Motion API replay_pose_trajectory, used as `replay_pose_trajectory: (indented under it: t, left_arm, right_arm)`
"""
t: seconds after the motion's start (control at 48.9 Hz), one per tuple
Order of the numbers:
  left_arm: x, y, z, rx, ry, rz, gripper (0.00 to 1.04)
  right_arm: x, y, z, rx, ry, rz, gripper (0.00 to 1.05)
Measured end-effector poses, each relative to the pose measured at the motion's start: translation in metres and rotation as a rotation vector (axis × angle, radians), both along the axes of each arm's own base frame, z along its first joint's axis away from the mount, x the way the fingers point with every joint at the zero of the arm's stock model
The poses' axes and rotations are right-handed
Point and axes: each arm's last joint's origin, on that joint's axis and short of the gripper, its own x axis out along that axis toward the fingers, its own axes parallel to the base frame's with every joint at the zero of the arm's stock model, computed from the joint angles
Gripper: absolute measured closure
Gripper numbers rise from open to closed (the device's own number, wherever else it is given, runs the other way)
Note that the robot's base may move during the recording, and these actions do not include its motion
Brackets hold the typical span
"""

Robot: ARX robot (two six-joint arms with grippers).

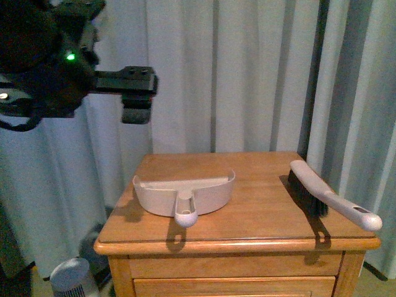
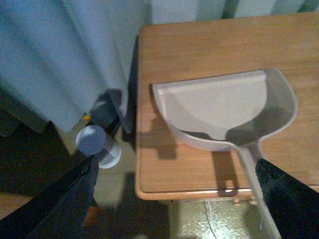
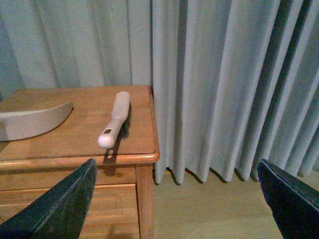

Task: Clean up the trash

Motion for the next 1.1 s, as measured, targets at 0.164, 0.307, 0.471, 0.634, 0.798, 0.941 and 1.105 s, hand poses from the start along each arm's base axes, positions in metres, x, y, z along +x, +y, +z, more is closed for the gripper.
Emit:
replay_pose_trajectory:
  t: [0.164, 0.307, 0.471, 0.634, 0.798, 0.941, 1.105]
  left_arm:
    - [0.005, -0.035, -0.002, -0.016, 0.048, -0.007, 0.08]
    - [0.006, -0.052, -0.015, -0.027, 0.112, 0.023, 0.08]
    - [0.007, -0.074, -0.041, -0.051, 0.190, 0.030, 0.08]
    - [0.011, -0.085, -0.056, -0.059, 0.225, 0.036, 0.08]
    - [0.014, -0.093, -0.068, -0.050, 0.251, 0.035, 0.08]
    - [0.019, -0.100, -0.079, -0.040, 0.263, 0.033, 0.08]
    - [0.028, -0.101, -0.093, -0.018, 0.262, 0.048, 0.08]
  right_arm:
    - [0.000, 0.000, 0.000, 0.000, 0.000, 0.000, 0.07]
    - [0.000, 0.000, 0.000, 0.000, 0.000, 0.000, 0.07]
    - [0.000, 0.000, 0.000, 0.000, 0.000, 0.000, 0.07]
    - [0.000, 0.000, 0.000, 0.000, 0.000, 0.000, 0.07]
    - [0.000, 0.000, 0.000, 0.000, 0.000, 0.000, 0.07]
    - [0.000, 0.000, 0.000, 0.000, 0.000, 0.000, 0.07]
    - [0.000, 0.000, 0.000, 0.000, 0.000, 0.000, 0.07]
